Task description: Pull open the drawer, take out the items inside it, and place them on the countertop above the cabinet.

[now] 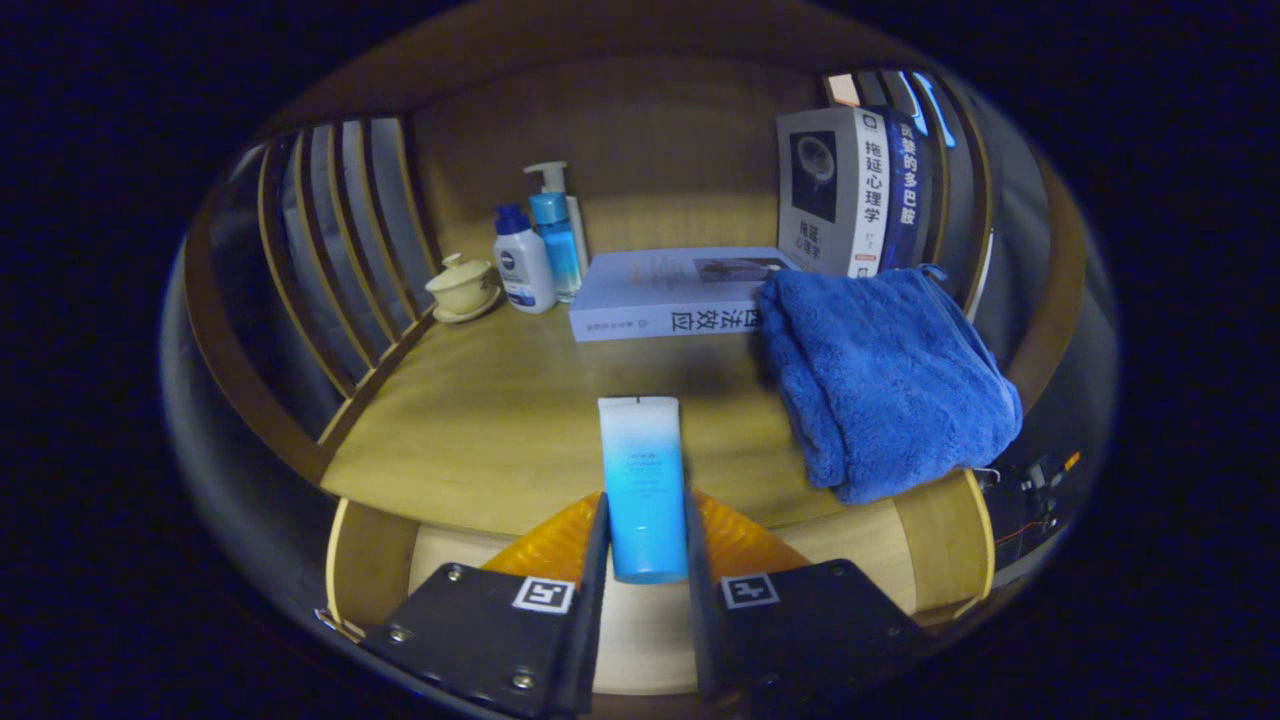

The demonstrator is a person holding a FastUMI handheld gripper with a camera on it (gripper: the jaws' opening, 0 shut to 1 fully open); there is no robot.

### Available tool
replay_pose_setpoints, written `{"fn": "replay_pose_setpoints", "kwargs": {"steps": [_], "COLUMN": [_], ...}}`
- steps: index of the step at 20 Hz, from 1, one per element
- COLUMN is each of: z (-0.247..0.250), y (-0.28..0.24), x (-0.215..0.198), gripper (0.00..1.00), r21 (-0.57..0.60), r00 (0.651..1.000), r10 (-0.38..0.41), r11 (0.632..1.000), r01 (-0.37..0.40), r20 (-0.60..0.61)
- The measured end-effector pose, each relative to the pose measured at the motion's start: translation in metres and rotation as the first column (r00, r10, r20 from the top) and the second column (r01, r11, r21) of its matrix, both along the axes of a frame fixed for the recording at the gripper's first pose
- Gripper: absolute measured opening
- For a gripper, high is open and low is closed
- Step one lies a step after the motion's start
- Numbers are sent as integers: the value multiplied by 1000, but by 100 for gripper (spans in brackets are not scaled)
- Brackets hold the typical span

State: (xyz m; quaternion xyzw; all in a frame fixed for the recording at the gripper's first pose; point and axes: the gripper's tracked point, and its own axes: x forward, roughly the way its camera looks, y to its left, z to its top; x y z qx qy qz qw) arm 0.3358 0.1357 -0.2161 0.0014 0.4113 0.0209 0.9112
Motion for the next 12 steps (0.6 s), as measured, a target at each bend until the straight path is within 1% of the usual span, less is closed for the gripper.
{"fn": "replay_pose_setpoints", "kwargs": {"steps": [5,7,10,12], "z": [0,-1,1,11], "y": [5,7,6,5], "x": [21,25,26,20], "gripper": [39,41,43,44], "r21": [-6,-11,-17,9], "r00": [998,995,990,982], "r10": [-20,-16,-20,-32], "r11": [1000,1000,1000,999], "r01": [21,18,23,30], "r20": [65,95,142,188]}}
